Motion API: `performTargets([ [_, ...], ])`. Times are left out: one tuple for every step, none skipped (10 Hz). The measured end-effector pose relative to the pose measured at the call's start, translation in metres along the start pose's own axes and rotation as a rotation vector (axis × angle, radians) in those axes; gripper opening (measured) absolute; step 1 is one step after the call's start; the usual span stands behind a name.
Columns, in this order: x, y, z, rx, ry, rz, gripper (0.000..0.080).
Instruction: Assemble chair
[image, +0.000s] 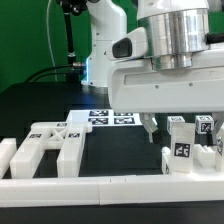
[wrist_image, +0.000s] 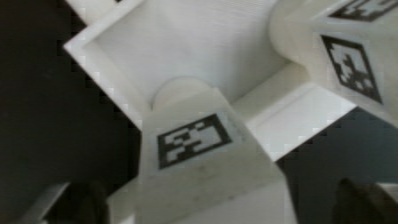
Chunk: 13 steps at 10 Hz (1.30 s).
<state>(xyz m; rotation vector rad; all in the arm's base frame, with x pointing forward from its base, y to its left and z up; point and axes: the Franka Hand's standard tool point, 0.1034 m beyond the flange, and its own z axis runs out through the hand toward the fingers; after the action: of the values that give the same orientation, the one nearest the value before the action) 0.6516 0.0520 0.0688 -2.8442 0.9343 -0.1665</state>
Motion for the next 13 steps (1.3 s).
performTargets([
  [0.0001,0.0000,0.0000,0.000,0.000,-0.001,0.0529],
  [0.0001,0.0000,-0.0001,0.000,0.000,0.007,0.0394],
  [-0.0004,0.0026,0.0007,-0.003,-0.004,0.102,0.0394],
  [-0.0003,0.0032,0.0009,-0.003,-0.004,0.167,0.0294],
  [0.0004,0.0041,0.0008,-0.003,-0.003,0.251,0.0294],
  [0.0022,0.0059,0.0002,-0.002,-0.002,0.413,0.0294],
  [0.0029,0.0075,0.0002,0.006,-0.010,0.630,0.0294],
  [0.0020,0.0085,0.0009,0.017,-0.030,0.864,0.0294],
  [0.0014,0.0083,0.0011,0.031,-0.054,1.037,0.0294],
  [0.0004,0.0071,0.0014,0.040,-0.069,1.161,0.0294],
  [-0.0016,0.0041,0.0015,0.039,-0.071,1.238,0.0294],
  [-0.0018,0.0041,0.0016,0.039,-0.071,1.238,0.0294],
  [-0.0023,0.0038,0.0018,0.037,-0.064,1.117,0.0294],
])
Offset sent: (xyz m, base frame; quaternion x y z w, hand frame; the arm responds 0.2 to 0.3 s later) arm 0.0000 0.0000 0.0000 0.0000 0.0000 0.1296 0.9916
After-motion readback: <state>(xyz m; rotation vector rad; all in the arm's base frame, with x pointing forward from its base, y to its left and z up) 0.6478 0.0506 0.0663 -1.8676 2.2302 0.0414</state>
